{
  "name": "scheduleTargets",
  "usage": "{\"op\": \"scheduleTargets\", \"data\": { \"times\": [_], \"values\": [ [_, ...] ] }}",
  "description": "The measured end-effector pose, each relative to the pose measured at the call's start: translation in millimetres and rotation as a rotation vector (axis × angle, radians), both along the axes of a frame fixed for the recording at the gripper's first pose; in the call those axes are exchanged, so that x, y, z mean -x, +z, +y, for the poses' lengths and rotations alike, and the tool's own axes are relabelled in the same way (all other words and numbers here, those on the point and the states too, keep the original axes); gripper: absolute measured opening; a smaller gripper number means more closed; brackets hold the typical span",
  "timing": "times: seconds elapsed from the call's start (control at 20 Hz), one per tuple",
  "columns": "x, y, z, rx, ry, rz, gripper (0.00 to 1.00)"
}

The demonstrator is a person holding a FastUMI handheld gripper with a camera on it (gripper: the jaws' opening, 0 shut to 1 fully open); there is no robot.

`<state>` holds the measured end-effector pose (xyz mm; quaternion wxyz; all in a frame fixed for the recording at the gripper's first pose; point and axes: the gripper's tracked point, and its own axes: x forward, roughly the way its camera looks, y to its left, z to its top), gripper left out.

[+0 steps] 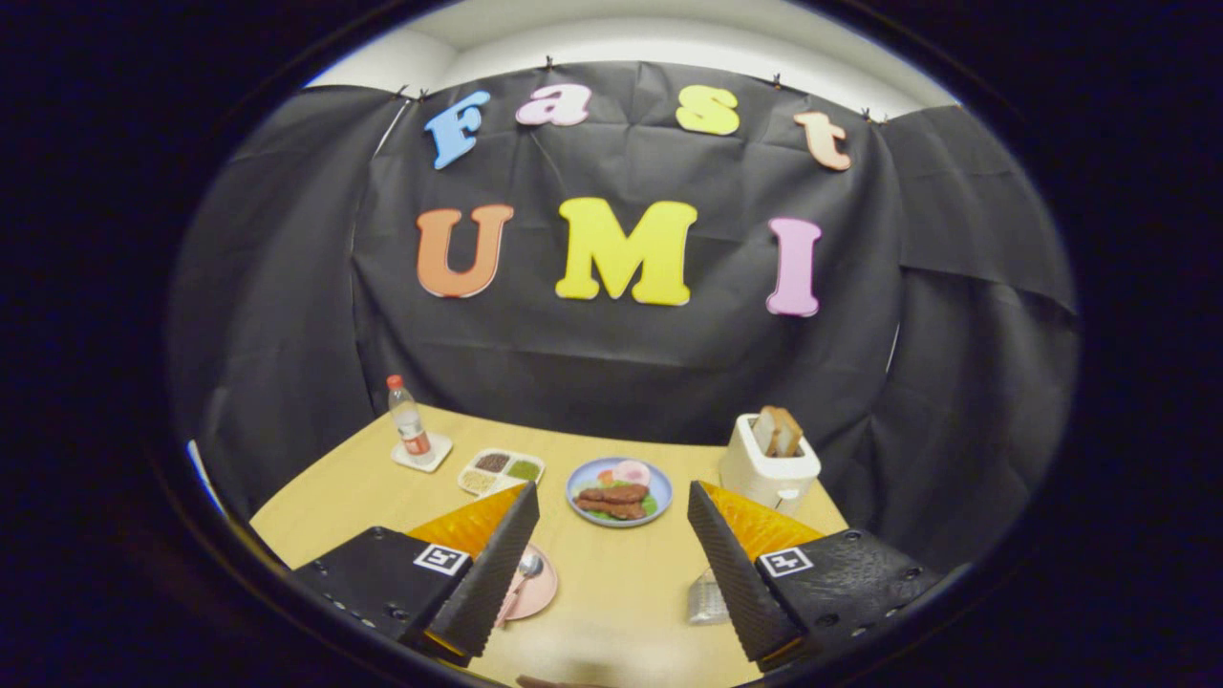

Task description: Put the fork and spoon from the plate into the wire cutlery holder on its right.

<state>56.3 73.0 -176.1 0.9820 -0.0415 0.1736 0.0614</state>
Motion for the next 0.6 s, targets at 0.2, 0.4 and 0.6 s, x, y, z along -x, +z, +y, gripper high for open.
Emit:
{"op": "scheduleTargets", "data": {
  "times": [0.2, 0.4, 0.6],
  "values": [
    [1, -67, 30, -0.031, -0.005, 0.169, 0.93],
    [-2, -135, 45, -0.032, -0.073, 0.334, 0.93],
    [-2, -188, 72, -0.002, -0.069, 0.452, 0.86]
  ]
}}
